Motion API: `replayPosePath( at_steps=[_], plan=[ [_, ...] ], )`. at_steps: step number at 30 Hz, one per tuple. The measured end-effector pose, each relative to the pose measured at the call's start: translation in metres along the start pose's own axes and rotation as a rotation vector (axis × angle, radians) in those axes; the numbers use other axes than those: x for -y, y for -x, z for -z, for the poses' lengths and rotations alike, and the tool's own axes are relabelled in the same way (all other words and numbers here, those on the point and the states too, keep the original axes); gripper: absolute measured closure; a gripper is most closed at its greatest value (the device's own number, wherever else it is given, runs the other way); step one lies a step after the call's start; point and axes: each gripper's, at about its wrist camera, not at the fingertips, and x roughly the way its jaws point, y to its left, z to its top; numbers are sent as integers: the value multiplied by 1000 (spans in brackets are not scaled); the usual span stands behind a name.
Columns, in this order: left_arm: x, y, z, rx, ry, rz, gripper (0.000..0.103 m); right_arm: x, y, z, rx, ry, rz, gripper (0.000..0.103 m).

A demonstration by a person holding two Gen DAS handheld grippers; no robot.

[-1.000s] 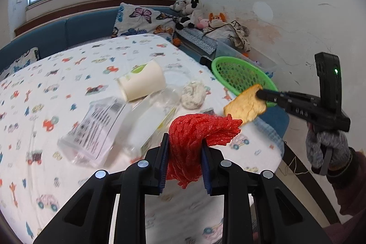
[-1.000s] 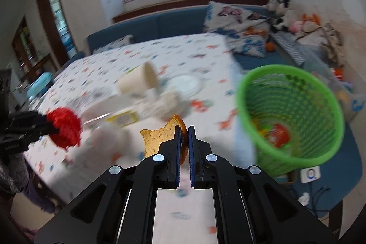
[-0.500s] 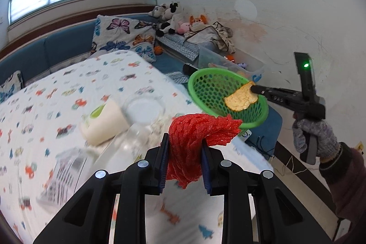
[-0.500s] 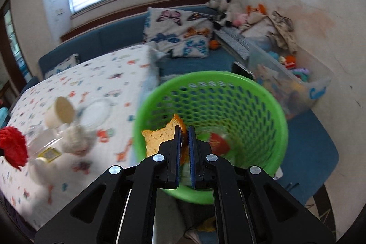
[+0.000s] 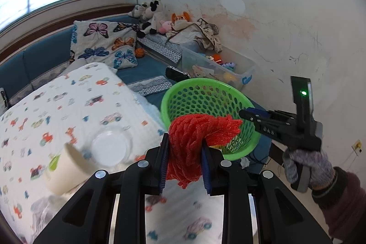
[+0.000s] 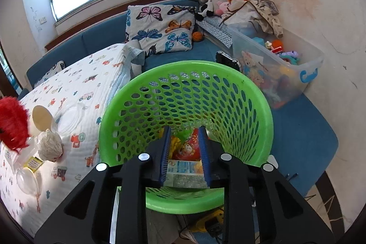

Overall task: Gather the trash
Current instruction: 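Drop the red mesh bag into the green basket with the left tool while the right drops the bread crust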

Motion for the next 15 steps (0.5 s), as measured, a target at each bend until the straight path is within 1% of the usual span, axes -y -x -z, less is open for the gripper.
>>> replayPosePath(
  at_steps=[1, 3, 8, 11, 15],
  plan=[
    [4, -7, -4, -8, -5, 3, 79, 1, 2, 1, 3, 0, 1, 73],
    [10, -19, -11, -19, -18, 8, 79, 3, 7, 1, 11, 6, 6, 64],
    [21, -53, -24, -57, -15, 25, 78, 7, 22, 8, 37, 12, 15, 53],
    [25, -73, -28, -82, -12, 19, 78, 9, 29, 15, 43, 13, 16, 48],
    [29, -96, -31, -112, -6, 25, 77, 12, 35, 22, 42, 3, 12, 44]
  ],
)
